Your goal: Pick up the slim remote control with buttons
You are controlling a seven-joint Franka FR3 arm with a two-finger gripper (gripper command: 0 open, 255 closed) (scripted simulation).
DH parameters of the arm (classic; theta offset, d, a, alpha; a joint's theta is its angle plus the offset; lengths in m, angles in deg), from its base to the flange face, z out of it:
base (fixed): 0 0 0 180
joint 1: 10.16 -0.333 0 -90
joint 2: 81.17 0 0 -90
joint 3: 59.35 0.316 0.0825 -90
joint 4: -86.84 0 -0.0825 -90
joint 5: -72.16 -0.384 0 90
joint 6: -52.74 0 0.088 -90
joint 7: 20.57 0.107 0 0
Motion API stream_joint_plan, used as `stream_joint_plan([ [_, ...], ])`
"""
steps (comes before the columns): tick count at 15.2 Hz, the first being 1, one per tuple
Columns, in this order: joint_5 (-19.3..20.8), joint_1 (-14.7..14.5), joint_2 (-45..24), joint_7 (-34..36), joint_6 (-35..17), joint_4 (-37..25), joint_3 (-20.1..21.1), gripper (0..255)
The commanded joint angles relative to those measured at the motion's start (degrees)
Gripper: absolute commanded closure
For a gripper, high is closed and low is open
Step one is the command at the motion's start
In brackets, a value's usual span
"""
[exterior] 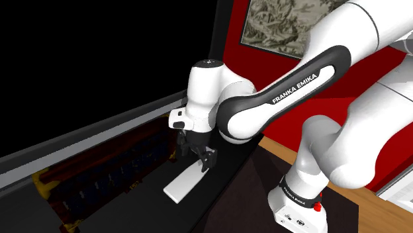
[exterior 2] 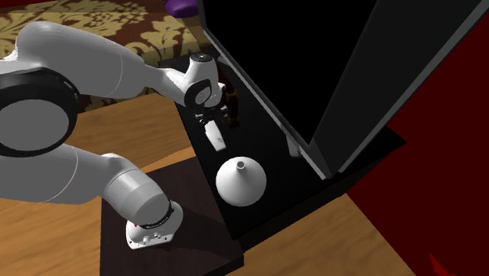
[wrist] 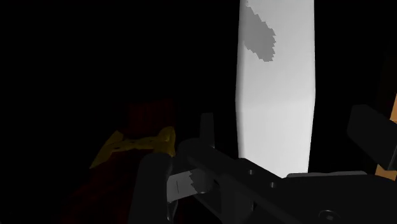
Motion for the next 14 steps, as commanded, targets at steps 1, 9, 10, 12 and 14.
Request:
stream_joint_plan([
  [1,-0.5,-1.2,-1.2,-1.7,-2.6,1.4,0.5,0],
  [9,-0.2,-1.1,-6.1,-1.5,-9.1,3.0,0.8,0],
  [10,-0.2,-1.1,-6.1,-1.4,-9.1,3.0,0.8,255],
  [12,-0.2,-1.1,-6.1,-1.4,-9.1,3.0,0.8,255],
  [14,-0.2,-1.1,-6.1,-1.4,-9.1,3.0,0.8,255],
])
